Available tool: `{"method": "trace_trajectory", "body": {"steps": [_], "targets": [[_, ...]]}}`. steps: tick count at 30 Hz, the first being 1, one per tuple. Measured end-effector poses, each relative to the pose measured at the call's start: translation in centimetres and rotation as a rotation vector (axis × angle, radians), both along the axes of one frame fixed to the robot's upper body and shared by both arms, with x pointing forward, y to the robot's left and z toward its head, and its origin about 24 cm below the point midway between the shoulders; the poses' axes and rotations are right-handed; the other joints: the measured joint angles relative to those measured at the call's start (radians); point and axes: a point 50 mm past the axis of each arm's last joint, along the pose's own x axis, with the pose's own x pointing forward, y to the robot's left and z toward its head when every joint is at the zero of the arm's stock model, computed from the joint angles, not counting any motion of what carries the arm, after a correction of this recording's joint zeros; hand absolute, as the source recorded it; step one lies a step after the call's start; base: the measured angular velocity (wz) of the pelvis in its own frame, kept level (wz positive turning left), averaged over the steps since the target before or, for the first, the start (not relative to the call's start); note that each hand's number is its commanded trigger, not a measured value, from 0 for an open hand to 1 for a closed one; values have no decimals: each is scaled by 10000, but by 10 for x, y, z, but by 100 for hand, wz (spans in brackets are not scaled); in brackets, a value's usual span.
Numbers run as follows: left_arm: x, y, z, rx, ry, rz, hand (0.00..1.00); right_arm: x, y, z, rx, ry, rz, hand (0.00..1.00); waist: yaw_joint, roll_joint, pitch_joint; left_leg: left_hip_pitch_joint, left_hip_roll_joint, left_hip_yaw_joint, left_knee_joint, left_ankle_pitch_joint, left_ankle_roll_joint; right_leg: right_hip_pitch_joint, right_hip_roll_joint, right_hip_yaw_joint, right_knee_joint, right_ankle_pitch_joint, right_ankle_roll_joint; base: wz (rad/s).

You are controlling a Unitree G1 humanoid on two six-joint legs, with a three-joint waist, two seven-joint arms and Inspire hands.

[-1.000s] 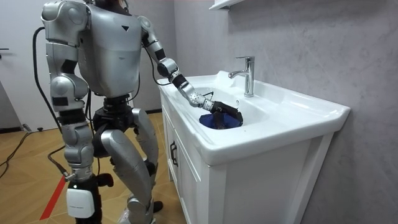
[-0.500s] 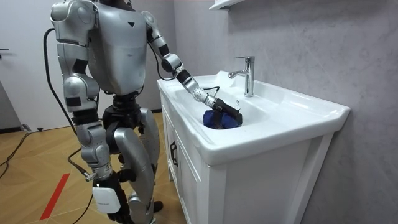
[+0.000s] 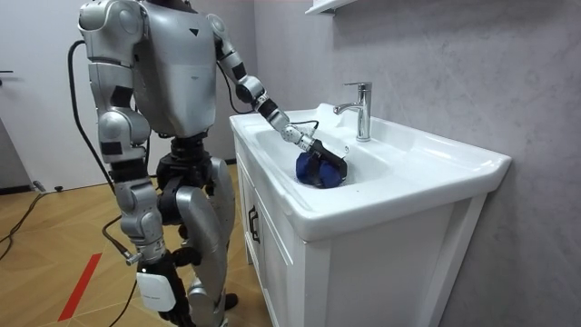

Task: Wipe basin

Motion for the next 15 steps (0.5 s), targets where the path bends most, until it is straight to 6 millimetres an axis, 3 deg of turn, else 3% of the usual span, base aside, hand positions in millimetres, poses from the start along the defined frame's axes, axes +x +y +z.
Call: {"method": "trace_trajectory", "body": {"steps": [4, 7, 11, 15], "targets": [[-8, 11, -6, 434, 262, 15, 100, -1, -1, 0, 78, -8, -226, 0, 144, -47, -95, 117, 15, -152, -26, 10, -17, 240, 37, -35, -167, -5, -4, 9], [-21, 23, -17, 648, 754, 416, 100, -3, -2, 0, 103, 15, -335, 0, 264, -61, -124, 486, -3, -230, -178, 23, -42, 585, 45, -64, -239, -41, -3, 2], [-25, 23, -21, 486, 871, 540, 100, -9, -2, -2, 152, 220, -570, 0, 412, -294, -227, 675, -15, -324, -322, 58, -92, 744, 42, -157, -212, -129, -19, 6], [-27, 25, -21, 301, 830, 784, 100, -11, -4, -2, 79, 321, -554, 0, 553, -419, -259, 751, 7, -344, -377, 80, -130, 809, 76, -190, -252, -142, -55, 0]]}}
